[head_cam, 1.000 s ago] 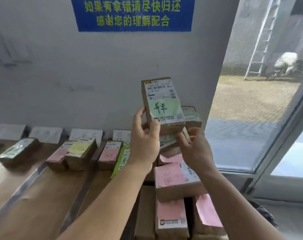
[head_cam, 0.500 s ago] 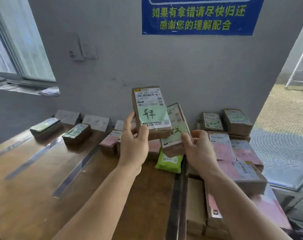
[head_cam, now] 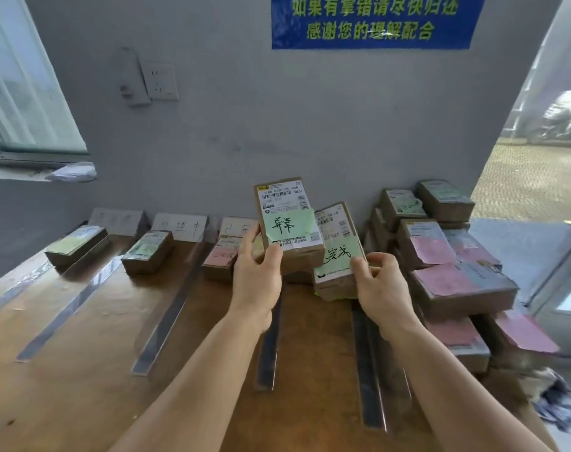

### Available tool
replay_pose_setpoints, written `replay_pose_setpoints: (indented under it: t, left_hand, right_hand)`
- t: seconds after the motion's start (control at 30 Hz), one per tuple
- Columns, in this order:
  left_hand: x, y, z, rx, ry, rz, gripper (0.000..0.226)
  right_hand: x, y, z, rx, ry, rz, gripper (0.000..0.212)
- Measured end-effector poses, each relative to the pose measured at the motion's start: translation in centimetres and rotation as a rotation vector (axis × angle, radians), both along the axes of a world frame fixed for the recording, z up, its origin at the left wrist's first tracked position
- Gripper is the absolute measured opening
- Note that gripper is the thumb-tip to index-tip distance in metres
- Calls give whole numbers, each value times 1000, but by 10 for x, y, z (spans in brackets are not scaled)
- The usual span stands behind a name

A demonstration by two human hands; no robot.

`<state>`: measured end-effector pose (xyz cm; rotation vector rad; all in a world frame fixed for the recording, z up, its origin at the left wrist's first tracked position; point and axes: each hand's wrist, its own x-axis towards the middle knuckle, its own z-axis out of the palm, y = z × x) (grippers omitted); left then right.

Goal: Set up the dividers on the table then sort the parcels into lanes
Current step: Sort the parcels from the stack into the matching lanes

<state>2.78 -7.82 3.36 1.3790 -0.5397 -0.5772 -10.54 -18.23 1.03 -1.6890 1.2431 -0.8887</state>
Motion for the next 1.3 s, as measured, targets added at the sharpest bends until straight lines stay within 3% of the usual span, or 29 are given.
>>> replay_pose_setpoints:
  t: [0.37, 0.67, 0.83, 0.97, 1.07, 1.17, 1.3]
  left_hand:
    - [-19, -63, -38, 155, 131, -57, 47]
    - [-50, -73, -94, 499, 99, -84, 49]
    - [-51, -81, -137, 710, 52, 19, 54]
    - [-47, -82, -151, 927, -225, -49, 69]
    - [-50, -77, -153, 1055, -640, -157, 82]
    - [-46, -74, -168, 1063, -1040, -323, 72]
    - [-39, -76, -169, 1102, -1108, -427, 67]
  right_hand:
    - [-25, -56, -4, -63, 56, -194, 41]
    - [-18, -86, -11, -42, 38, -161, 42]
    - [-8, -87, -25, -34, 68, -104, 44]
    - [0, -85, -32, -14, 98, -63, 46]
    - [3, -86, -36, -4, 86, -44, 46]
    - [4, -88, -39, 4, 75, -35, 46]
    - [7, -91, -41, 24, 71, -29, 46]
